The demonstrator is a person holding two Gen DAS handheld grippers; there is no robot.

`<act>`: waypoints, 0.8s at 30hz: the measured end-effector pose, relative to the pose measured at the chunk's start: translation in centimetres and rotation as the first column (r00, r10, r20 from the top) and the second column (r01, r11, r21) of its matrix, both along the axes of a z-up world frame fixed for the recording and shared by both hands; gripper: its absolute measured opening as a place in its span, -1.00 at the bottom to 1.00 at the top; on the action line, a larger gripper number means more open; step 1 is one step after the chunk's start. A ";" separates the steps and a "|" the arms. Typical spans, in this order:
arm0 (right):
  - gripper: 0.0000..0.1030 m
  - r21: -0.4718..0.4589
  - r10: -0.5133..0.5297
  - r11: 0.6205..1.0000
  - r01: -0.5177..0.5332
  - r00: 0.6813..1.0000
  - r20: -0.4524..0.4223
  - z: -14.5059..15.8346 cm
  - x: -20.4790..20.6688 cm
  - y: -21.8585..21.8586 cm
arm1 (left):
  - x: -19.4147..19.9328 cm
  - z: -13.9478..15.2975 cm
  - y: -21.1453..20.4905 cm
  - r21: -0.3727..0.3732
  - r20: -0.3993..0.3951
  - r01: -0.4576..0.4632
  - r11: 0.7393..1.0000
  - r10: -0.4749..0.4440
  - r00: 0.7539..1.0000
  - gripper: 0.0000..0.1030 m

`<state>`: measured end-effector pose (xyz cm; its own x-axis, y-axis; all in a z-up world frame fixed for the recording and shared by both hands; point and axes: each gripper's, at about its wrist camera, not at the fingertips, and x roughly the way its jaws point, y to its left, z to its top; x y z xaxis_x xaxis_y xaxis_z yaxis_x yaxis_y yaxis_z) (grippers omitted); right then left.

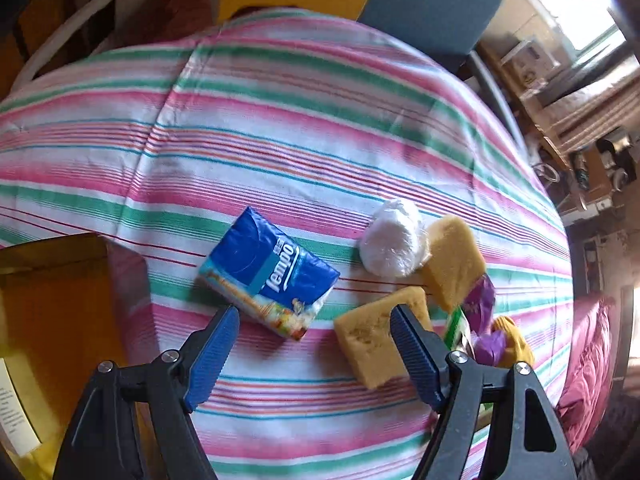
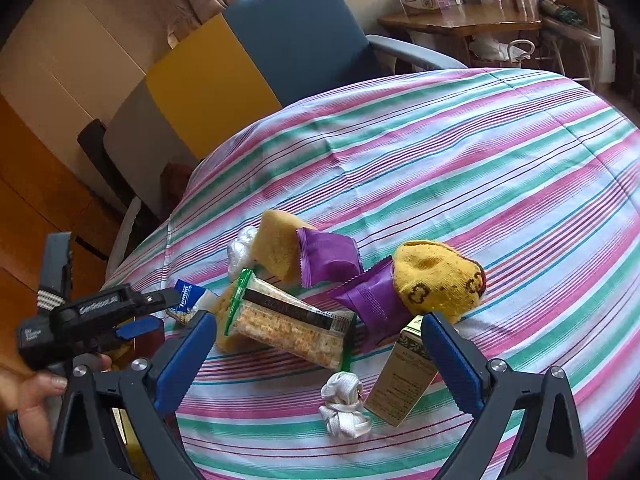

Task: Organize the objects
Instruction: 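Grasp the blue Tempo tissue pack with the left gripper, then carry the tissue pack into the gold tray while the right gripper grasps the white rope bundle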

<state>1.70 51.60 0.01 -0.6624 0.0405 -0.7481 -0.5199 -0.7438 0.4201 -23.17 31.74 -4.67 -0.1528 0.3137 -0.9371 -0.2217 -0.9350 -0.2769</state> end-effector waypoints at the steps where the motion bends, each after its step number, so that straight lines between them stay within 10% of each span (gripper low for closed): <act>1: 0.99 -0.004 0.002 1.000 -0.002 1.000 -0.001 0.0 0.0 0.0 | -0.4 -0.3 0.0 -0.009 0.004 -0.031 0.999 0.031 0.999 0.53; 8: 0.99 -0.033 -0.012 0.999 0.011 1.000 -0.025 0.1 0.2 0.4 | -2.8 -2.4 1.2 -0.051 -0.004 -0.081 0.995 0.081 0.997 0.53; 13: 0.99 -0.044 -0.037 0.998 0.035 0.999 -0.036 0.2 0.4 0.8 | -1.8 -3.7 3.9 -0.209 -0.075 0.061 0.976 -0.078 0.994 0.28; 24: 0.96 -0.073 -0.103 0.993 0.098 0.993 -0.063 0.3 1.1 2.6 | 4.6 1.5 -1.2 -0.108 -0.276 0.148 0.983 -0.173 0.946 0.03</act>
